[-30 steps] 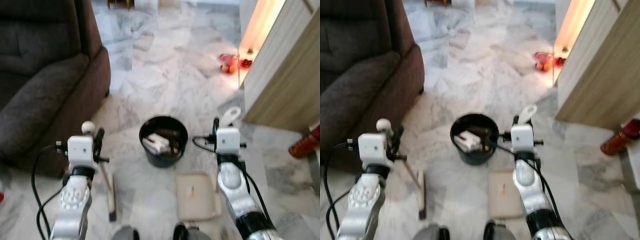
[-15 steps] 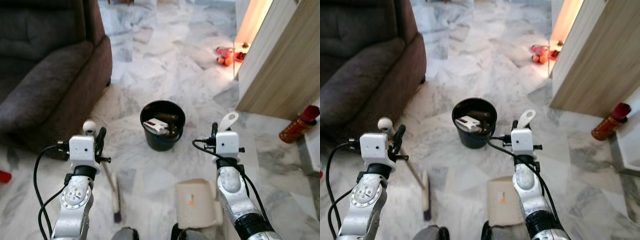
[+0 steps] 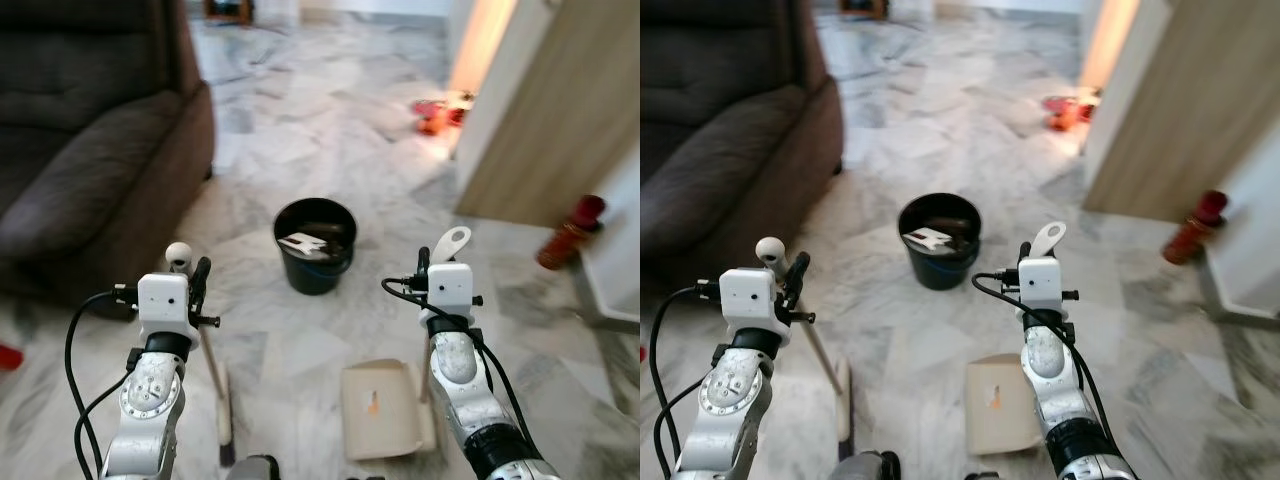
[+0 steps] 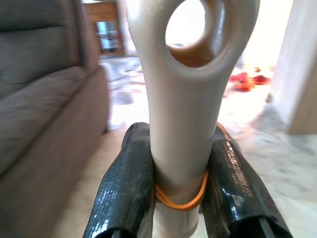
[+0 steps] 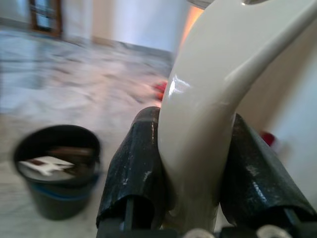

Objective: Sweep floor

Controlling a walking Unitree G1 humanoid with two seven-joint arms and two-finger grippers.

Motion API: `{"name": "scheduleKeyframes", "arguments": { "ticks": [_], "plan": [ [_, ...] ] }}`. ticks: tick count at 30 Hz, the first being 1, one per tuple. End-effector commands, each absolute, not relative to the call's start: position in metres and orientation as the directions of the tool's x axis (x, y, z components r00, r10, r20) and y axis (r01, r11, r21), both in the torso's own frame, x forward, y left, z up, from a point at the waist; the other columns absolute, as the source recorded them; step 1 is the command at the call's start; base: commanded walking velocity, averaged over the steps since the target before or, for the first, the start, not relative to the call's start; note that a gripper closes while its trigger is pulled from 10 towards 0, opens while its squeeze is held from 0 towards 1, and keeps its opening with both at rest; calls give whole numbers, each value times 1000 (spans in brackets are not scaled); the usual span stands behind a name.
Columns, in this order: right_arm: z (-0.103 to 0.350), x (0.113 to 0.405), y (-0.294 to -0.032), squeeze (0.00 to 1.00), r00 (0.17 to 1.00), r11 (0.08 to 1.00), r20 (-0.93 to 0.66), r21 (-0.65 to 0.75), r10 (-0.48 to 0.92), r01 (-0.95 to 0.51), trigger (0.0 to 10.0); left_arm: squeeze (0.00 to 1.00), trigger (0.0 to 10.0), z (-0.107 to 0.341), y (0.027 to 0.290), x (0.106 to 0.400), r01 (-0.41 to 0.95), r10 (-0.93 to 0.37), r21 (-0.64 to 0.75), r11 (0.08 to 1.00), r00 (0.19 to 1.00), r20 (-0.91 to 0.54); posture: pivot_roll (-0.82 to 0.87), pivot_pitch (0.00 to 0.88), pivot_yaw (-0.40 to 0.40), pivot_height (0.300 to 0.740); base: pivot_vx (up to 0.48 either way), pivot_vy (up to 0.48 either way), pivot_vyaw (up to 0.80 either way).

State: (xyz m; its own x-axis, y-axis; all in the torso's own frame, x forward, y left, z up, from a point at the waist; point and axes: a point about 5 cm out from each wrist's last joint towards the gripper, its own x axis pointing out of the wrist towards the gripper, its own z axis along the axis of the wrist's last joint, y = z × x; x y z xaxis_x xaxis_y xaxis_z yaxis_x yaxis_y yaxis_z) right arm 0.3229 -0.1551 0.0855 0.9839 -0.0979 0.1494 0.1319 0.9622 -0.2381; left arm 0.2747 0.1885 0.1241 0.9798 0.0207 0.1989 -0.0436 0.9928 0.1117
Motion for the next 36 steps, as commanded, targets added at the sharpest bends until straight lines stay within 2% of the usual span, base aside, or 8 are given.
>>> {"name": "scheduleKeyframes", "arguments": {
  "ticks": [1,18,27,36],
  "plan": [
    [86,323,-155,0,983,964,152,-229,-102,135,10000,0,10000,129,188,276,-35,5,132,991,976,218,160,143,-6,740,0,0,-800],
    [84,323,-154,0,982,962,146,-229,-117,149,10000,0,10000,130,187,278,-29,-7,163,986,977,213,161,143,-2,740,0,-29,-800],
    [84,324,-154,0,982,962,146,-229,-120,152,10000,0,10000,130,188,278,-37,0,169,985,977,214,164,159,-2,740,0,-157,-800],
    [84,325,-154,0,982,961,142,-229,-124,155,10000,0,10000,131,189,278,-46,8,171,984,976,216,167,172,-4,740,0,-331,-800]
  ]
}}
